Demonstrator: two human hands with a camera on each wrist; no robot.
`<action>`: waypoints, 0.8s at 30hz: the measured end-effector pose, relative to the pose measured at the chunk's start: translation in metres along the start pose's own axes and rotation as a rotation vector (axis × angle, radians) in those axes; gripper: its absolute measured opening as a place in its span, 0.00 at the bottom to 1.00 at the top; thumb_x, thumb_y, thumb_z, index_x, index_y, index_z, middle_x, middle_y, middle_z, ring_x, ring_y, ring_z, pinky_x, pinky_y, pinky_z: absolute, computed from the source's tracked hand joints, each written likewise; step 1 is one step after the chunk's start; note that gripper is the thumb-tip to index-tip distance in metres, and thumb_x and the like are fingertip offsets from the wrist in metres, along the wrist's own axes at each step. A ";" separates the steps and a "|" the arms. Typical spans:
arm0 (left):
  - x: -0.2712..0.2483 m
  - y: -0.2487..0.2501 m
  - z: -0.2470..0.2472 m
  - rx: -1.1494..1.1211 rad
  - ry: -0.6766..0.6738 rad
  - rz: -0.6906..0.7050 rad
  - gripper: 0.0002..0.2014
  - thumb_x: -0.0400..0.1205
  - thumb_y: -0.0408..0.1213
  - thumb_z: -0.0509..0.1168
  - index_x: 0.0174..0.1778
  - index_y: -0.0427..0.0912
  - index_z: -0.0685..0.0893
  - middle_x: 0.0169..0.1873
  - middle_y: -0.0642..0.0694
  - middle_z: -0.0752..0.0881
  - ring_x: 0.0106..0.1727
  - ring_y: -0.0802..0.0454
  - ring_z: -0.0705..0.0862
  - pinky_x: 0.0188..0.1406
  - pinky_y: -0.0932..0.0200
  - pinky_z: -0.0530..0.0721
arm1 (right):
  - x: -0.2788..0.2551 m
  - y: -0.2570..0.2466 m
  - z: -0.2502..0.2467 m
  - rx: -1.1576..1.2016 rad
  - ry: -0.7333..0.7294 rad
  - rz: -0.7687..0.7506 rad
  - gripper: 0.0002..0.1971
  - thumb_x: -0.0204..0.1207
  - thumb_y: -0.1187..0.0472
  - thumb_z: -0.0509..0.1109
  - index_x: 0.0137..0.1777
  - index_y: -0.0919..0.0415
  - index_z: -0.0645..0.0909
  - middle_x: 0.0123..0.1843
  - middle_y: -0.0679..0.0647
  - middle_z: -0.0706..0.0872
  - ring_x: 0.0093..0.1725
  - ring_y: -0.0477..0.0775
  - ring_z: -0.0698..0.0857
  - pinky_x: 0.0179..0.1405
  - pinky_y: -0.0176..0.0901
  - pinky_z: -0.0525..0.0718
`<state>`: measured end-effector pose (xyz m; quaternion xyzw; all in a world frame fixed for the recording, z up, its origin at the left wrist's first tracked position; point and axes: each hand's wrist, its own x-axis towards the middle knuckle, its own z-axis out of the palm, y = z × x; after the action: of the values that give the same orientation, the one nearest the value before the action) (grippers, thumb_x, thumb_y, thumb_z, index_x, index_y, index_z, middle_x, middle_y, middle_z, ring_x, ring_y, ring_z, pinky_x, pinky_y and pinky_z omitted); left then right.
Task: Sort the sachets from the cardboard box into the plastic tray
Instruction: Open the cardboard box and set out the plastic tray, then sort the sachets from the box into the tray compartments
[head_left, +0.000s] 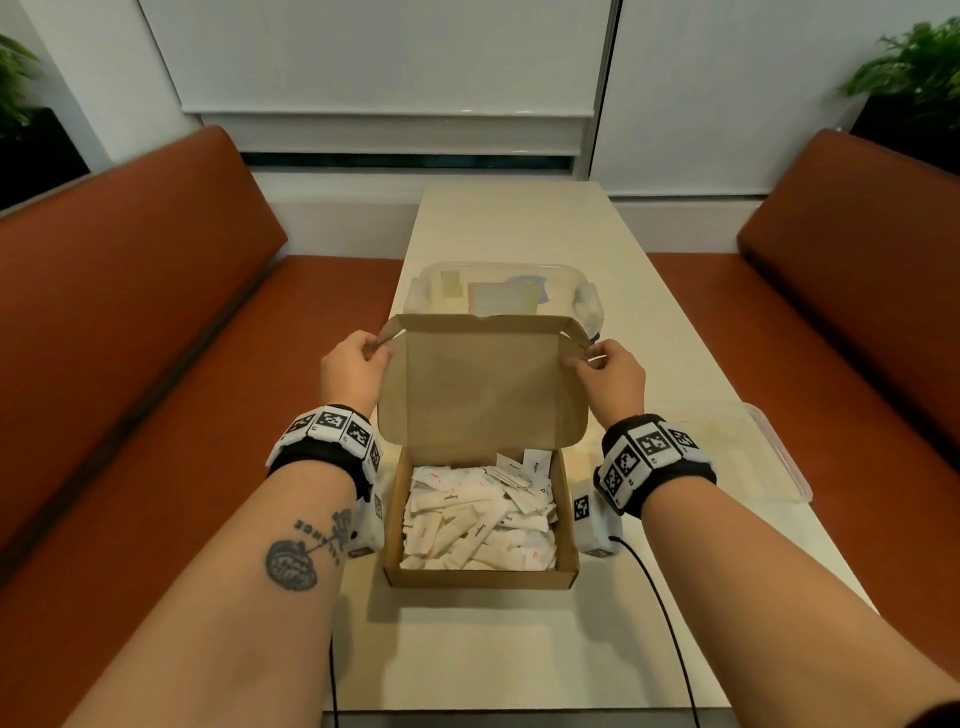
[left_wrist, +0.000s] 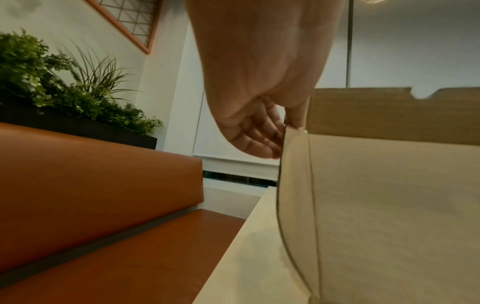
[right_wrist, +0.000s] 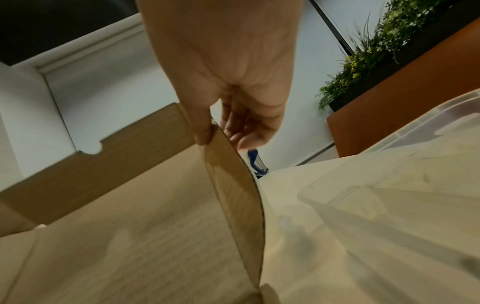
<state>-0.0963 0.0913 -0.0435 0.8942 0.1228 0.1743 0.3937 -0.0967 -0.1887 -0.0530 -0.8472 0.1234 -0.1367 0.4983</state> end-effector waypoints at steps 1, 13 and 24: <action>-0.001 -0.004 0.001 -0.008 0.030 -0.034 0.09 0.81 0.46 0.66 0.46 0.43 0.82 0.39 0.50 0.83 0.41 0.51 0.79 0.39 0.59 0.72 | 0.000 0.002 0.000 -0.004 0.035 0.019 0.08 0.74 0.59 0.72 0.45 0.58 0.76 0.33 0.47 0.78 0.39 0.52 0.79 0.39 0.41 0.73; -0.034 -0.011 0.009 0.037 0.011 -0.025 0.12 0.79 0.41 0.68 0.34 0.45 0.72 0.27 0.51 0.76 0.27 0.53 0.73 0.25 0.60 0.69 | -0.041 -0.012 0.012 -0.124 0.062 -0.190 0.11 0.76 0.59 0.70 0.40 0.58 0.68 0.31 0.48 0.73 0.33 0.52 0.74 0.31 0.41 0.70; -0.096 -0.012 0.045 0.182 -0.338 0.116 0.06 0.82 0.42 0.64 0.48 0.44 0.80 0.44 0.47 0.86 0.45 0.48 0.84 0.47 0.53 0.83 | -0.097 0.001 0.046 -0.659 -0.785 -0.283 0.14 0.73 0.71 0.66 0.57 0.59 0.83 0.53 0.55 0.83 0.55 0.55 0.83 0.55 0.43 0.81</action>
<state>-0.1662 0.0355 -0.1014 0.9481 0.0186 0.0323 0.3157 -0.1712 -0.1184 -0.0857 -0.9546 -0.1516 0.1707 0.1912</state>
